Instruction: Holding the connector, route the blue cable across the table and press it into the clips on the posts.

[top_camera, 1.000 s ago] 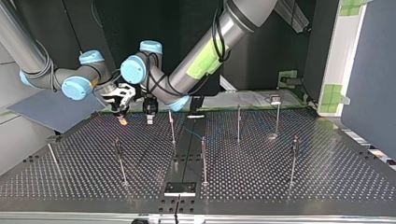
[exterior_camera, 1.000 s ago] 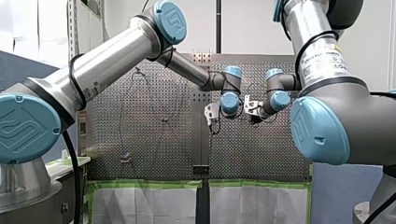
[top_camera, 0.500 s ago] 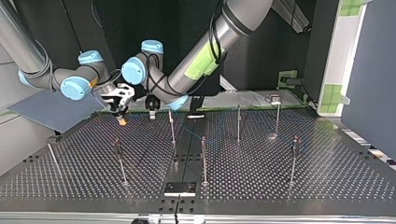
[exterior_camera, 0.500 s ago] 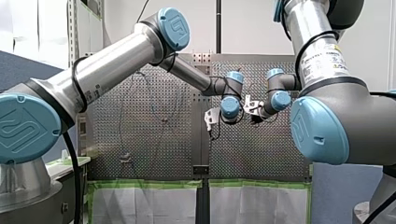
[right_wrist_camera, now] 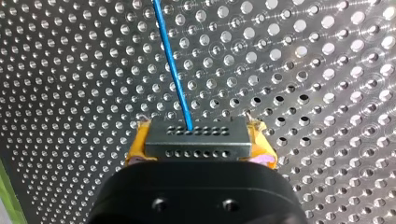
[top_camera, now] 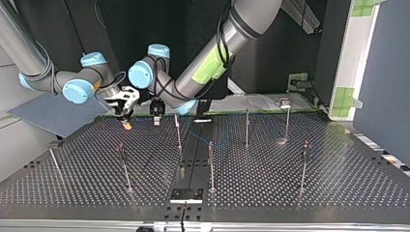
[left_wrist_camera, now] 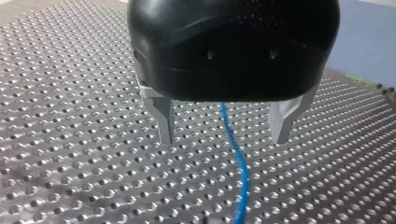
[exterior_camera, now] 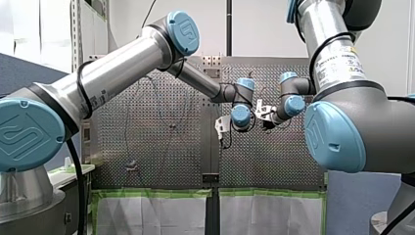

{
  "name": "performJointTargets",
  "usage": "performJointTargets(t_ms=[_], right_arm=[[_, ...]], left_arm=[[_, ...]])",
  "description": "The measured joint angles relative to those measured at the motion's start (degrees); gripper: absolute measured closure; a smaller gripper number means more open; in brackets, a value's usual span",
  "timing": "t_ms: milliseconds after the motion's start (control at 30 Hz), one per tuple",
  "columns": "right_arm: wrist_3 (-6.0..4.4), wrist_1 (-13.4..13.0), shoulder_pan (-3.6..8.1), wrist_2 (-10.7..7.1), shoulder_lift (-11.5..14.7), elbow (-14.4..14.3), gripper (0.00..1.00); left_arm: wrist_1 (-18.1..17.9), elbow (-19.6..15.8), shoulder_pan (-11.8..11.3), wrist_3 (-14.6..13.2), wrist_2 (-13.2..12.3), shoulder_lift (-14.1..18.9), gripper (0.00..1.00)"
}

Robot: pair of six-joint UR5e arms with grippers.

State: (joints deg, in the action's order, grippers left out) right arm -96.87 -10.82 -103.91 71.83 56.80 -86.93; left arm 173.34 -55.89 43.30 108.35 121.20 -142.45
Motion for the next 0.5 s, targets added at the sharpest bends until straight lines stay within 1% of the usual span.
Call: performJointTargets(t_ms=[233, 400, 500], right_arm=[[0.00, -0.1, 0.01, -0.16, 0.0, 0.0, 1.00], [0.00, 0.0, 0.02, -0.32, 0.0, 0.0, 1.00], [0.00, 0.0, 0.04, -0.35, 0.0, 0.0, 1.00]], left_arm=[[-0.2, 1.7, 0.0, 0.1, 0.0, -0.6, 0.00], [1.6, 3.1, 0.7, 0.4, 0.4, -2.6, 0.00], [2.3, 3.8, 1.0, 0.6, 1.1, -3.2, 0.00]])
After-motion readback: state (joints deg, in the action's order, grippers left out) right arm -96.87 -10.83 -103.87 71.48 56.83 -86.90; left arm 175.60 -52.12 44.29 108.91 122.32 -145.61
